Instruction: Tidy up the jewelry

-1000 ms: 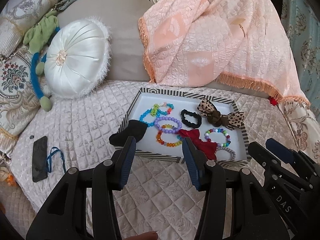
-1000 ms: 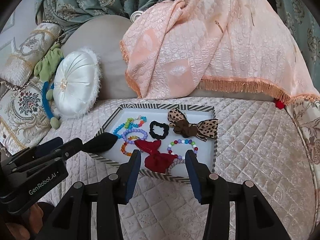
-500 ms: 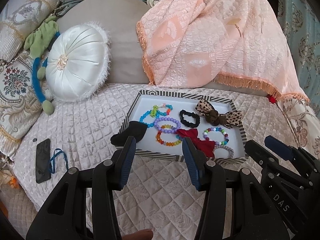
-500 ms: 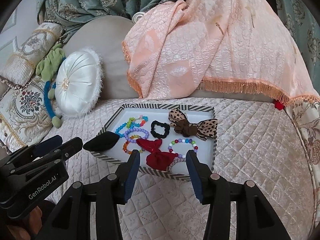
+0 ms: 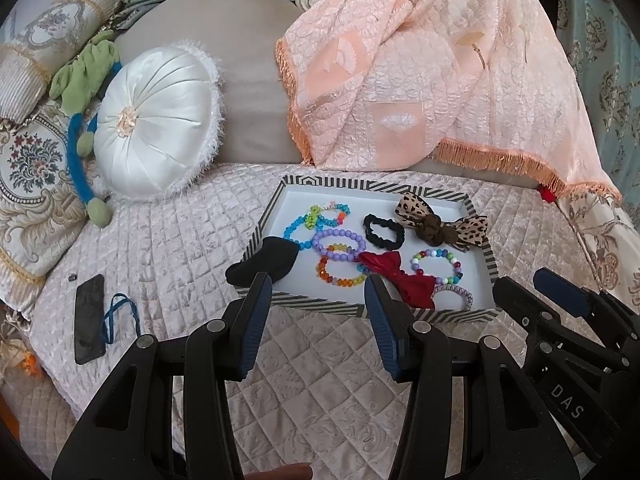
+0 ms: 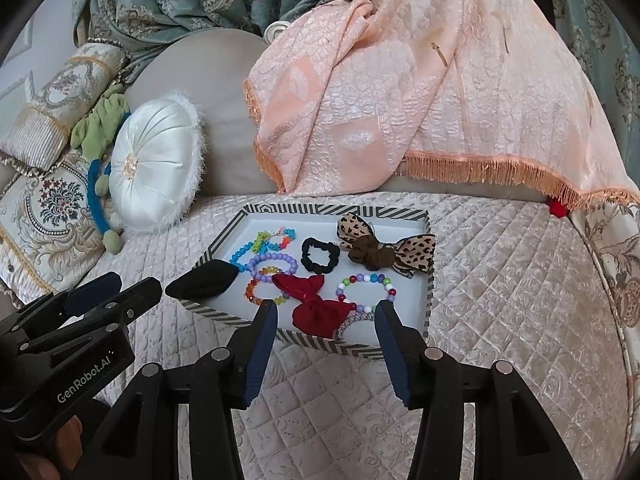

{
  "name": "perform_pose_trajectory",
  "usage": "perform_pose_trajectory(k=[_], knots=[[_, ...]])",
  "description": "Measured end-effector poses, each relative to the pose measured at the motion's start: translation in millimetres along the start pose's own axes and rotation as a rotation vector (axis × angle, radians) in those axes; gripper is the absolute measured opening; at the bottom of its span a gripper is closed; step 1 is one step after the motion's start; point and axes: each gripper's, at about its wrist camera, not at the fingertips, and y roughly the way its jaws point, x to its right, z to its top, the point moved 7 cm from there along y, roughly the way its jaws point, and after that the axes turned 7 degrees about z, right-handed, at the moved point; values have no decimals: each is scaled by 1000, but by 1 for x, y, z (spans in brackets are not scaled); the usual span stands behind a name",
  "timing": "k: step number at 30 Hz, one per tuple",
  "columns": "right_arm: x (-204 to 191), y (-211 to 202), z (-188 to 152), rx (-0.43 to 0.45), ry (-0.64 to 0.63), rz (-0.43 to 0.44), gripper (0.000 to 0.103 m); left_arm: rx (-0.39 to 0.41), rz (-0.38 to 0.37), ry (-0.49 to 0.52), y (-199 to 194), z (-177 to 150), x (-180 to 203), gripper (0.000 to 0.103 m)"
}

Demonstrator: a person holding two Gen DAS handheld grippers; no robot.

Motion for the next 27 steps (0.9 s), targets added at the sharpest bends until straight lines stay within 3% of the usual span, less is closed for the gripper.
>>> perform_pose_trajectory(k=[27], knots=[[-4,5,-9,-26,-13,9,51,-6,-4,3,5,-6,-1,48]])
